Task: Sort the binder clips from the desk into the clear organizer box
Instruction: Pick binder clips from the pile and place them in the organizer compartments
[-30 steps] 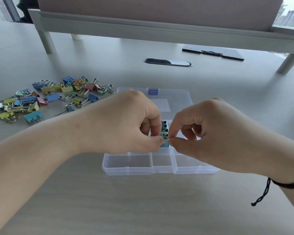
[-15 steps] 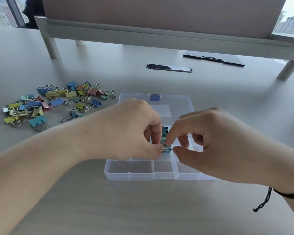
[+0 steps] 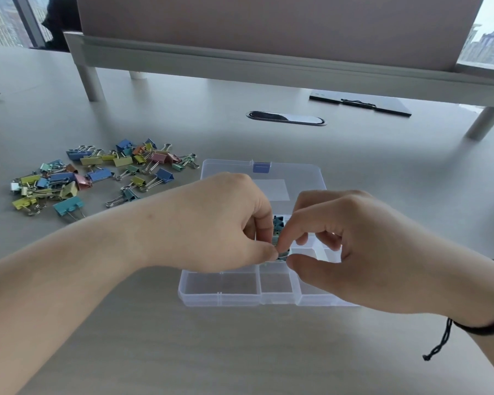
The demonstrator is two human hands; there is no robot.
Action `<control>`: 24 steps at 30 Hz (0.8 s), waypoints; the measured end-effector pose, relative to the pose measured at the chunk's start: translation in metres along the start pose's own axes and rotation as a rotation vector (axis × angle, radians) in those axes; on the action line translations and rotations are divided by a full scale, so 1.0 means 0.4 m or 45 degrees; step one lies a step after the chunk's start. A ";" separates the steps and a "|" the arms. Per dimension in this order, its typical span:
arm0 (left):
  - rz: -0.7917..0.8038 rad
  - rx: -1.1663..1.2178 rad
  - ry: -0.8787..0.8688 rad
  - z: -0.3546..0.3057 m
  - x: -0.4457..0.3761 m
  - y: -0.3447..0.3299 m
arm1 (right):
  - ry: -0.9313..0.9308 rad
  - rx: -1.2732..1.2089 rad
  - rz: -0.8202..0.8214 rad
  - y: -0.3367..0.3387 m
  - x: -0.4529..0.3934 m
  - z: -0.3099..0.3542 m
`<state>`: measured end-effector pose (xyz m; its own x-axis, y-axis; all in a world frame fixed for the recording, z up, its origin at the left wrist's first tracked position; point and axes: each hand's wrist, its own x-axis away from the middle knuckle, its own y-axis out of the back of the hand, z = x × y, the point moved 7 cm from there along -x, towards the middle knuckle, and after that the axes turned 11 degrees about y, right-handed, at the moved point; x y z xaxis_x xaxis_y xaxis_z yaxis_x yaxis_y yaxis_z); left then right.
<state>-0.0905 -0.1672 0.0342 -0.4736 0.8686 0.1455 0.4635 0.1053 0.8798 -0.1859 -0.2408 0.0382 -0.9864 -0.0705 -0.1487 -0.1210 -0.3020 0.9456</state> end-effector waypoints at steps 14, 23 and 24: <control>0.061 0.135 0.077 0.023 -0.014 0.001 | 0.082 -0.042 0.013 -0.013 0.000 0.006; 0.042 0.088 0.087 0.028 -0.020 -0.002 | 0.039 -0.068 0.074 -0.022 -0.002 0.007; 0.040 0.089 0.087 0.027 -0.021 -0.002 | 0.032 -0.072 0.069 -0.023 -0.002 0.006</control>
<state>-0.0789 -0.1692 0.0273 -0.5069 0.8373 0.2050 0.5287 0.1142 0.8411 -0.1841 -0.2355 0.0304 -0.9881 -0.1118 -0.1057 -0.0604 -0.3501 0.9348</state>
